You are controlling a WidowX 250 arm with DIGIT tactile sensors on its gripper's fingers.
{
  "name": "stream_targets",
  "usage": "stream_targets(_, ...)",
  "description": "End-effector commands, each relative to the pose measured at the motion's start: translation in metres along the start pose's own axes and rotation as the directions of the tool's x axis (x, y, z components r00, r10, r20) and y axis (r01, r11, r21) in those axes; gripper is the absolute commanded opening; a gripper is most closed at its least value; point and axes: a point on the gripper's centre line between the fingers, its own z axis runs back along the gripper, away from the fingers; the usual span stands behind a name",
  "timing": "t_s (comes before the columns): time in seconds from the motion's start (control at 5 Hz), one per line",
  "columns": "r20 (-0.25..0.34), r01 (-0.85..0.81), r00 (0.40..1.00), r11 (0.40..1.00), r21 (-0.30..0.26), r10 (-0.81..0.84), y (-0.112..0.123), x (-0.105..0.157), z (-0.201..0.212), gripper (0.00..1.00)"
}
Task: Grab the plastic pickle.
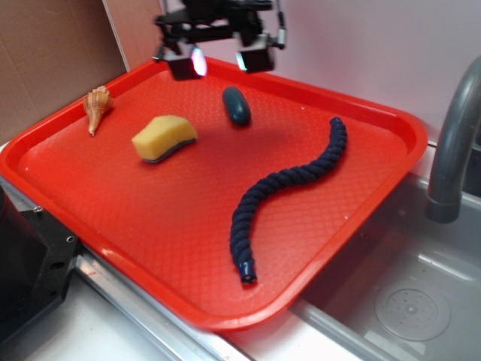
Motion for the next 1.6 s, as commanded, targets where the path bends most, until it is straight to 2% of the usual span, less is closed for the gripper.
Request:
stream_targets(0.0,0.015,-0.002,1.0,0.999,0.042,0.002,-0.001,0.039,-0.022,1.0)
stream_targets(0.2,0.01,0.035,0.999,0.996,0.086,-0.036,0.021,0.029,-0.03,1.0)
stream_targets(0.4,-0.018,0.084,0.996,0.989,0.118,-0.082,0.026,0.03,-0.043,1.0)
stream_targets(0.6,-0.061,0.13,0.991,0.98,0.151,-0.122,0.021,0.031,-0.054,0.0)
stream_targets(0.8,-0.062,0.2,0.979,0.965,0.17,-0.192,0.017,0.03,-0.03,0.0)
stream_targets(1.0,-0.013,0.303,0.953,0.947,0.105,-0.303,0.019,0.014,0.023,0.0)
stream_targets(1.2,0.002,0.445,0.895,0.894,0.051,-0.446,0.038,-0.013,0.077,0.0)
stream_targets(1.4,-0.046,0.507,0.862,0.861,0.038,-0.505,0.059,-0.028,0.132,0.0)
